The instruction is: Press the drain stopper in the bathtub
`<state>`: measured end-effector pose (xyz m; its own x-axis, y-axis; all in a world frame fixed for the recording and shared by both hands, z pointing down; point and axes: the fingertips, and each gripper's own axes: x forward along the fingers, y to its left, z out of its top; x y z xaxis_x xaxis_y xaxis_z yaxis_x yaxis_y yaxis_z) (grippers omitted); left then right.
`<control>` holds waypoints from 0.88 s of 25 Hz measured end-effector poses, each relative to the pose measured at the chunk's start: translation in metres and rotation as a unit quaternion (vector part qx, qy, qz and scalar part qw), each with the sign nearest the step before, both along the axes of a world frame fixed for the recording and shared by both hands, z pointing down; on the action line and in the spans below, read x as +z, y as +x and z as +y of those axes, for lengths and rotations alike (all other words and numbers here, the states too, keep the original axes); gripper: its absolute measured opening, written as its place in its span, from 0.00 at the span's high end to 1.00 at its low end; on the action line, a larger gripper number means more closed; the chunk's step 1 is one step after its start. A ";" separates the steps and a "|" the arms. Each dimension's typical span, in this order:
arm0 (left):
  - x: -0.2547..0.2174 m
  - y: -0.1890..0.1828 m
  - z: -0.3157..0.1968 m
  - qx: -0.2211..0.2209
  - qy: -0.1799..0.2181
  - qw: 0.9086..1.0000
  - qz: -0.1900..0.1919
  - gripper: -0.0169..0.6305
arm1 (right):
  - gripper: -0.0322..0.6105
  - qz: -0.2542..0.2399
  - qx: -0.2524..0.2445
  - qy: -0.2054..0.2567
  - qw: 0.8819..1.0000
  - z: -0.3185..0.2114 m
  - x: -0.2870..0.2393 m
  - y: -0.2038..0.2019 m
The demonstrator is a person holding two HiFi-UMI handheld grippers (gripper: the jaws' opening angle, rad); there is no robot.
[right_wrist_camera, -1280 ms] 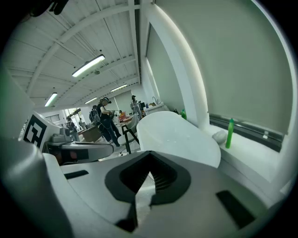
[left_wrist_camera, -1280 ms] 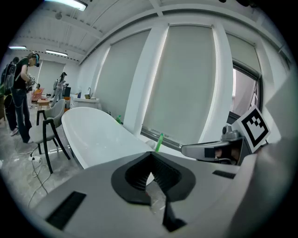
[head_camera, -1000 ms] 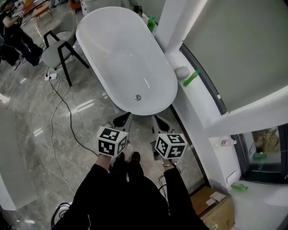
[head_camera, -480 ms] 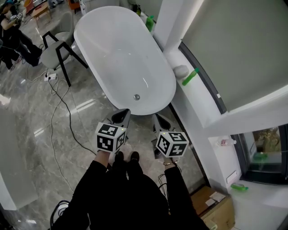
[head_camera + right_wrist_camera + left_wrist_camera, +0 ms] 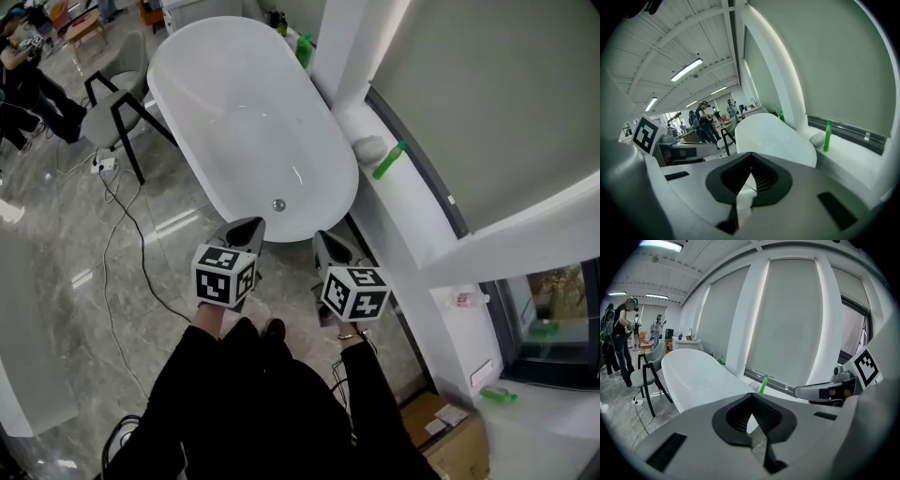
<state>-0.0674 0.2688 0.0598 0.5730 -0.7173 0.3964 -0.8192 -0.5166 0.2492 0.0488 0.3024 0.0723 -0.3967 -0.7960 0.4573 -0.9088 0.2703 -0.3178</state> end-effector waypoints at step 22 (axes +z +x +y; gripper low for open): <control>0.030 0.013 -0.079 0.014 -0.030 0.999 -0.006 0.96 | 0.95 0.005 0.003 -0.029 1.000 -0.075 0.028 0.006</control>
<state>-0.0539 0.1902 0.0902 0.5877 -0.6757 0.4450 -0.8075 -0.5246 0.2698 0.0550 0.2273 0.1008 -0.3868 -0.7702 0.5072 -0.9137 0.2459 -0.3234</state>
